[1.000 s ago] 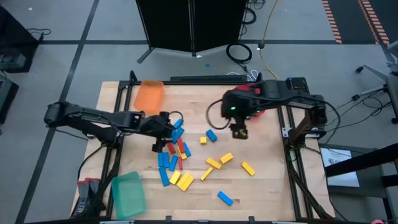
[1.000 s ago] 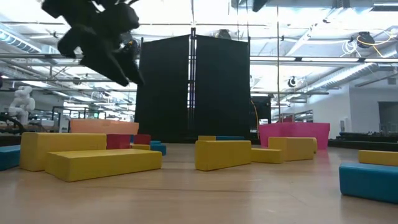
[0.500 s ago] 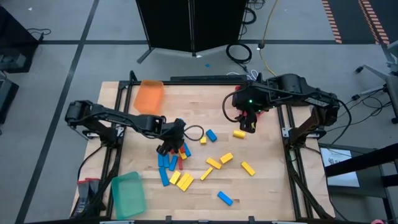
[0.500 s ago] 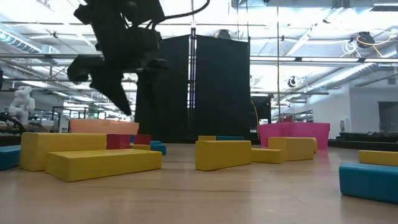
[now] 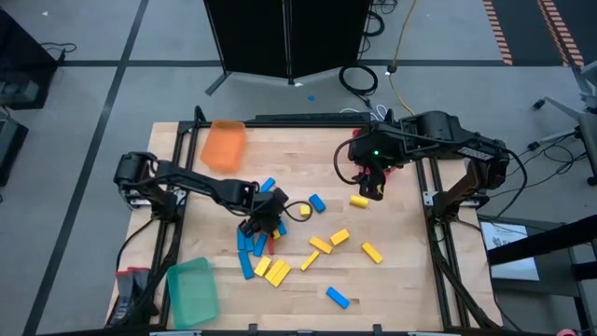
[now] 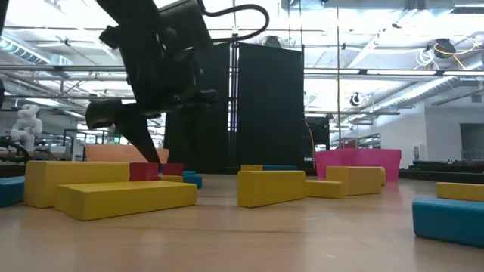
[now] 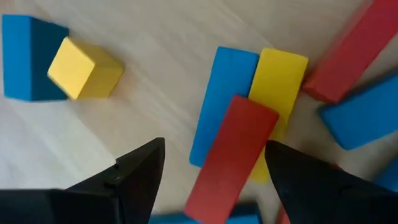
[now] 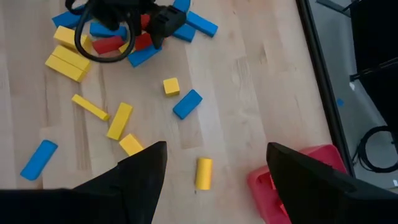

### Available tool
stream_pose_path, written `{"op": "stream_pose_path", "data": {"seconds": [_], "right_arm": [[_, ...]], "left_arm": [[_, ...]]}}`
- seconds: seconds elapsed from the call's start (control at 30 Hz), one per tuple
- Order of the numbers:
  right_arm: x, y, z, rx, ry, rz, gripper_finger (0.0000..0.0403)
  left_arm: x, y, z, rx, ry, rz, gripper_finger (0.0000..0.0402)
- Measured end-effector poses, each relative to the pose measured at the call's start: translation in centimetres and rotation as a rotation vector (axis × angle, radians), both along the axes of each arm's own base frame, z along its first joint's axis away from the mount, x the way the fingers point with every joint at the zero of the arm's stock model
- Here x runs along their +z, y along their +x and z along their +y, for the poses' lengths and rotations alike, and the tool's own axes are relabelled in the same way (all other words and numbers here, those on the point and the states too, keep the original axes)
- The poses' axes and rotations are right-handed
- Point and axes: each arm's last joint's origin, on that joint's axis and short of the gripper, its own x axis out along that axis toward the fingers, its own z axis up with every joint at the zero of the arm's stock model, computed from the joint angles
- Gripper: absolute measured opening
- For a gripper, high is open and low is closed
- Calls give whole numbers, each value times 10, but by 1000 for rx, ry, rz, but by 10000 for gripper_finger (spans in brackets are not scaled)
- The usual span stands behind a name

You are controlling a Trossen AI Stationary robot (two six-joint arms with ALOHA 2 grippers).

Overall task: Sort blocks
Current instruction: Put the right red block into the red transparent bin

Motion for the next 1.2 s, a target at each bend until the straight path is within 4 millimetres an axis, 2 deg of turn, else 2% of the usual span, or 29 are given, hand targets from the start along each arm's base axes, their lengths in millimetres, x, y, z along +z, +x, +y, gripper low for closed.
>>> {"op": "stream_pose_path", "data": {"seconds": [0.17, 0.43, 0.67, 0.8, 0.9, 1.03, 1.2], "right_arm": [[0, 0, 0, -6, 8, -1, 274], [0, 0, 0, -6, 8, -1, 274], [0, 0, 0, -5, 10, -1, 274], [1, -1, 0, -5, 10, -5, 274], [3, -4, 0, -6, 10, -14, 274], [8, -10, -1, -41, -5, -42, 274], [16, -15, -3, -70, -46, -123, 274]], "left_arm": [[-7, 1, -1, -19, -6, 32, 242], [-7, 0, -1, -12, -14, 43, 101], [5, 9, 2, 125, 26, 0, 95], [28, 16, 7, 236, 44, -93, 95], [53, 20, 20, 362, 37, -182, 95], [101, 17, 43, 577, -54, -371, 95], [173, -8, 65, 761, -267, -697, 95]]}}
